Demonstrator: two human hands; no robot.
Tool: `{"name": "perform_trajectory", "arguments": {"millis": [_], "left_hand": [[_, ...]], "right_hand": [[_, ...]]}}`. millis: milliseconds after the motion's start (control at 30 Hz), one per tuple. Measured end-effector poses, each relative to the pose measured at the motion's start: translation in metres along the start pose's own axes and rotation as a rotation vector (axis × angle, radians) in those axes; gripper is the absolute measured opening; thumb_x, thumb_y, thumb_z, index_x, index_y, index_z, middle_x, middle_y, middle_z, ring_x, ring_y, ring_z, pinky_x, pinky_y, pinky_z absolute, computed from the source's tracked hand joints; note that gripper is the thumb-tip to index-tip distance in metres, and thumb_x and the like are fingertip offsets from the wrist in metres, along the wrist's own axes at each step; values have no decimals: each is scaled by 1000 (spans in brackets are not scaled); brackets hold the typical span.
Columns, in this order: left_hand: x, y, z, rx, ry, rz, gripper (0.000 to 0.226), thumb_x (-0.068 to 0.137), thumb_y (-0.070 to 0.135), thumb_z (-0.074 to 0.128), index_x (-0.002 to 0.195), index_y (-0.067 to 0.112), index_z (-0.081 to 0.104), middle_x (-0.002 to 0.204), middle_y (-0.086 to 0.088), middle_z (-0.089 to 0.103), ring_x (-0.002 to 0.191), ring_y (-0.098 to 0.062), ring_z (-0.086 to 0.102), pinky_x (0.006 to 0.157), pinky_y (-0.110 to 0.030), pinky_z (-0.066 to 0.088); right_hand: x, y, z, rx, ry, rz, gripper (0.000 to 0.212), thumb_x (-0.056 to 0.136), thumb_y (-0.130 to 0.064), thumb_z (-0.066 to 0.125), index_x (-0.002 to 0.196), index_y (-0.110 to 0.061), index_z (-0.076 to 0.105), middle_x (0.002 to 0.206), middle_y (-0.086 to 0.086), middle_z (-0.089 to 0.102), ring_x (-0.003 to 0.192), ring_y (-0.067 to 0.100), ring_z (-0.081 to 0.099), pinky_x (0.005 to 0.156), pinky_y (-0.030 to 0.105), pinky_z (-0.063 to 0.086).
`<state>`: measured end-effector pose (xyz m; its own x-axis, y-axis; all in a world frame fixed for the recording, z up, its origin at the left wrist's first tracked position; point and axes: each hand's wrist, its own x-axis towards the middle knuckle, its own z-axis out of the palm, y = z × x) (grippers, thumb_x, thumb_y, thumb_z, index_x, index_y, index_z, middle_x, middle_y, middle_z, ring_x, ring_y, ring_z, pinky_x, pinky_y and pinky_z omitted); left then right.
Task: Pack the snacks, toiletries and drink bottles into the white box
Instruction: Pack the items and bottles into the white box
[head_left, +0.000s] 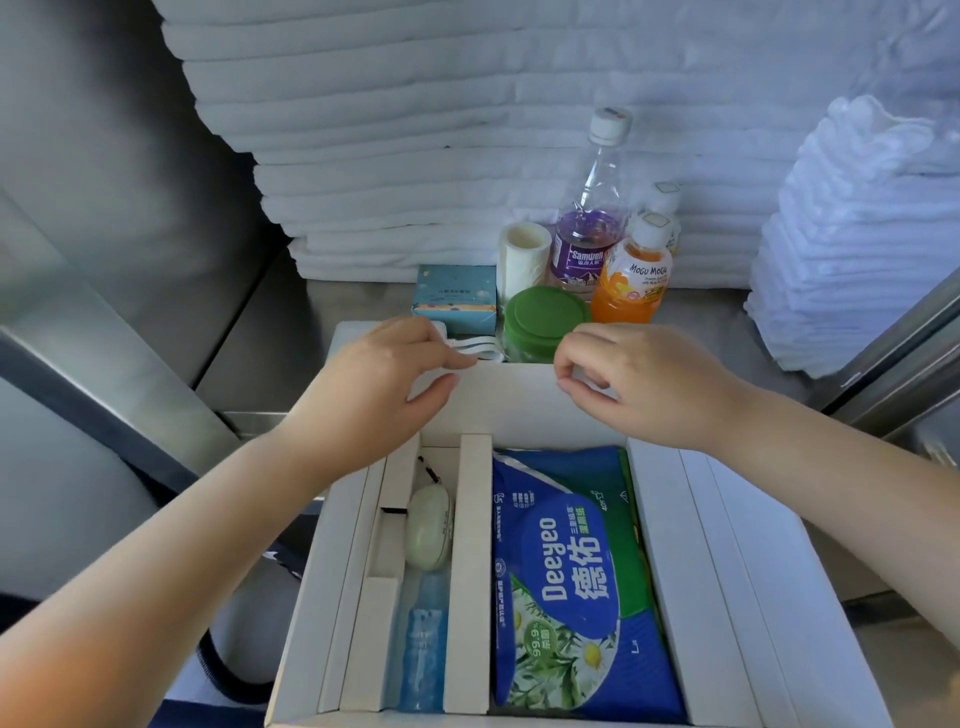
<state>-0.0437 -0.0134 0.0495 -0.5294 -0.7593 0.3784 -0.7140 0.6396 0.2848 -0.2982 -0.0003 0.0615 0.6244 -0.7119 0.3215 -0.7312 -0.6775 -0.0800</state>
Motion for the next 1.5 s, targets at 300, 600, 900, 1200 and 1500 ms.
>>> {"name": "perform_trajectory", "arguments": {"millis": [300, 600, 900, 1200, 1500], "left_hand": [[0, 1, -1, -262, 14, -137, 25, 88, 10, 62, 109, 21, 71, 86, 16, 52, 84, 2, 51, 76, -4, 36], [-3, 2, 1, -284, 18, -163, 26, 88, 13, 62, 109, 27, 70, 88, 18, 55, 89, 0, 52, 78, -10, 42], [38, -28, -3, -71, -7, -65, 33, 92, 28, 55, 125, 27, 59, 111, 10, 57, 103, -3, 48, 84, -16, 40], [102, -71, 49, 172, -373, -139, 65, 95, 44, 44, 149, 15, 19, 154, -3, 22, 139, -18, 21, 110, -29, 20], [102, -86, 55, 203, -530, -130, 59, 100, 38, 34, 150, 19, 10, 158, 3, 6, 144, -14, 7, 113, -26, 7]], "right_hand": [[1, 5, 2, 122, 25, 54, 7, 85, -16, 64, 81, -19, 58, 62, -22, 31, 59, 7, 38, 47, 19, 34], [-3, 5, 2, 143, 9, 90, 8, 85, -22, 63, 80, -25, 57, 63, -21, 34, 57, 4, 38, 48, 17, 33], [-1, 5, 1, 174, -12, 146, 8, 85, -22, 64, 80, -26, 58, 60, -19, 37, 53, 0, 38, 49, 12, 29], [-2, 4, 0, 168, -22, 162, 12, 85, -22, 66, 80, -28, 57, 60, -21, 34, 57, 0, 41, 48, 11, 27], [-2, 4, 0, 179, -28, 172, 13, 85, -22, 66, 80, -28, 56, 59, -20, 34, 55, -2, 40, 49, 10, 25]]}}
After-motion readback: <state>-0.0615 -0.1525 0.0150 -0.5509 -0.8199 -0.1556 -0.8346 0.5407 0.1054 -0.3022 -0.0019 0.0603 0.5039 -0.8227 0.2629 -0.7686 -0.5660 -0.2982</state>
